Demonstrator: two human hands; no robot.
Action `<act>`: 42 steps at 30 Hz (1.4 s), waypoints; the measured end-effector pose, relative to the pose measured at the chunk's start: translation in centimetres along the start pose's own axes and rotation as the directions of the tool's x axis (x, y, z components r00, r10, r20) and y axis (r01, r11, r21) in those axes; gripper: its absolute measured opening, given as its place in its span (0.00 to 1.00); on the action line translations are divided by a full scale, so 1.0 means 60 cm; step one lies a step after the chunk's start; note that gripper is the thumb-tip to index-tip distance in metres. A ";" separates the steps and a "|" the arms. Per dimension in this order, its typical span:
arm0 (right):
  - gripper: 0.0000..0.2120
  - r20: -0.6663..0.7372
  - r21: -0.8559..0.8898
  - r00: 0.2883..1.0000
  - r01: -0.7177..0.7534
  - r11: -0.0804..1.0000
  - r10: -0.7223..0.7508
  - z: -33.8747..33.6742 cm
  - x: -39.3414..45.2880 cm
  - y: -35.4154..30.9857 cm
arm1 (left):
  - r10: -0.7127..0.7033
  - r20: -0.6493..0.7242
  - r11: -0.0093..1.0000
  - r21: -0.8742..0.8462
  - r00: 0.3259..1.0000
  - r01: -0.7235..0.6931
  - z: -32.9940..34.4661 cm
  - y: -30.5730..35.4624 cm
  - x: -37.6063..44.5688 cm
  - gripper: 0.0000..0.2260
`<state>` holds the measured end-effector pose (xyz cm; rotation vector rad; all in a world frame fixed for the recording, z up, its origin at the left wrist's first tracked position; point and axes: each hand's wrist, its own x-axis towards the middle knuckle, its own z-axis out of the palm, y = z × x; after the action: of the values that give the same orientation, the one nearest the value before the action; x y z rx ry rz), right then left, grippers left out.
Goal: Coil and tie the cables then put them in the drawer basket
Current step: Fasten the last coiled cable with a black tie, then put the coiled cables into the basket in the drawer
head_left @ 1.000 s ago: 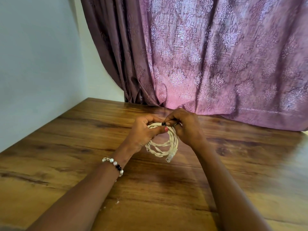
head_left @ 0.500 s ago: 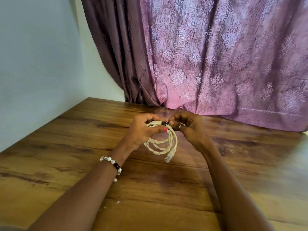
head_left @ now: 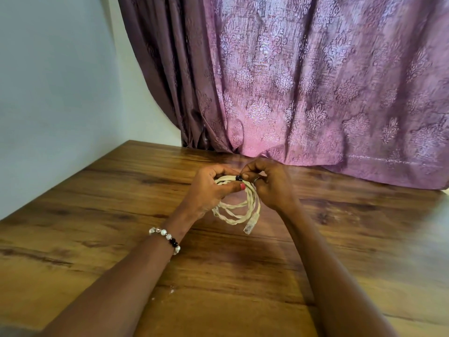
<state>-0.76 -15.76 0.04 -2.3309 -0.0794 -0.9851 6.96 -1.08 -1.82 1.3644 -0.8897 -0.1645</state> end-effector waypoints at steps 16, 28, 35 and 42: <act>0.10 0.272 0.603 0.856 -0.508 0.615 0.440 -0.014 -0.021 -0.007 | -0.143 -0.065 0.969 -0.212 0.987 0.127 0.003 -0.020 0.010 0.13; 0.14 0.080 0.582 0.709 -0.604 0.544 0.701 -0.088 -0.122 -0.041 | -0.523 0.103 0.840 -0.108 0.846 0.532 0.062 0.031 -0.042 0.01; 0.10 -0.237 0.461 0.668 -0.562 0.687 0.705 -0.220 -0.241 -0.062 | -0.494 0.286 0.831 -0.122 0.821 0.543 0.203 0.069 -0.102 0.11; 0.20 -0.514 0.420 0.375 -0.674 0.608 0.771 -0.388 -0.366 -0.069 | -0.474 0.383 0.839 -0.075 0.793 0.539 0.403 0.093 -0.131 0.10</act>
<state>-32.52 -21.39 0.08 -1.4344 1.0671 -1.1679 -15.72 -13.81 -1.79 1.3983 -0.7508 -0.9161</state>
